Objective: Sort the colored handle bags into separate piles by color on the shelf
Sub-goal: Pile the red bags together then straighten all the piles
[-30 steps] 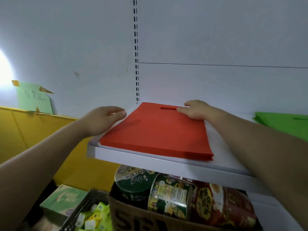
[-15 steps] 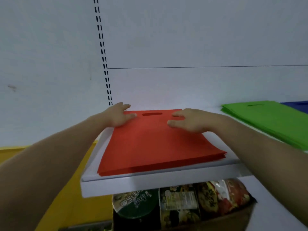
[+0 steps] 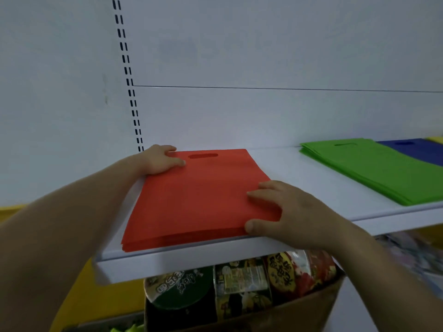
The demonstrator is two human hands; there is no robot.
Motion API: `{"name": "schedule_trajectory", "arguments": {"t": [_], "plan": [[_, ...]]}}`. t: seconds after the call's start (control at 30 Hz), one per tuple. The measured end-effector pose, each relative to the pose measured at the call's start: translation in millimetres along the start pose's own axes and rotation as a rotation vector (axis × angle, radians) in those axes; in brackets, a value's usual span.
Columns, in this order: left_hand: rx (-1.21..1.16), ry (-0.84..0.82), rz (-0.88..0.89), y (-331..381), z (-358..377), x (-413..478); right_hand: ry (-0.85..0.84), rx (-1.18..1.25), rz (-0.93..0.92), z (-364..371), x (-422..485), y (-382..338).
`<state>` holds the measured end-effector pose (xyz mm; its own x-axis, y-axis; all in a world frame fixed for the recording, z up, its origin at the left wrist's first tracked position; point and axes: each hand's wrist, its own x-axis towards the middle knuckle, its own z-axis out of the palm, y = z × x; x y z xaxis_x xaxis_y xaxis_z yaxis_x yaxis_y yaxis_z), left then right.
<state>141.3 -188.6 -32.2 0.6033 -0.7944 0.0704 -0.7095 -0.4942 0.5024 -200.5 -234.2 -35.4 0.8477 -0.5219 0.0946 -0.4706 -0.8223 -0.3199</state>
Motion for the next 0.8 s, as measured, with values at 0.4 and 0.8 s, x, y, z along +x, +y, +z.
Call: {"name": "schedule_trajectory", "arguments": {"t": [0.4,0.8], "plan": [[-0.082,0.11,-0.016,-7,1,3,0.215,-0.138,-0.074,16,-3,15],[-0.22,0.097,0.001,-5,0,13,0.279,-0.161,-0.071,23,-2,15]]}}
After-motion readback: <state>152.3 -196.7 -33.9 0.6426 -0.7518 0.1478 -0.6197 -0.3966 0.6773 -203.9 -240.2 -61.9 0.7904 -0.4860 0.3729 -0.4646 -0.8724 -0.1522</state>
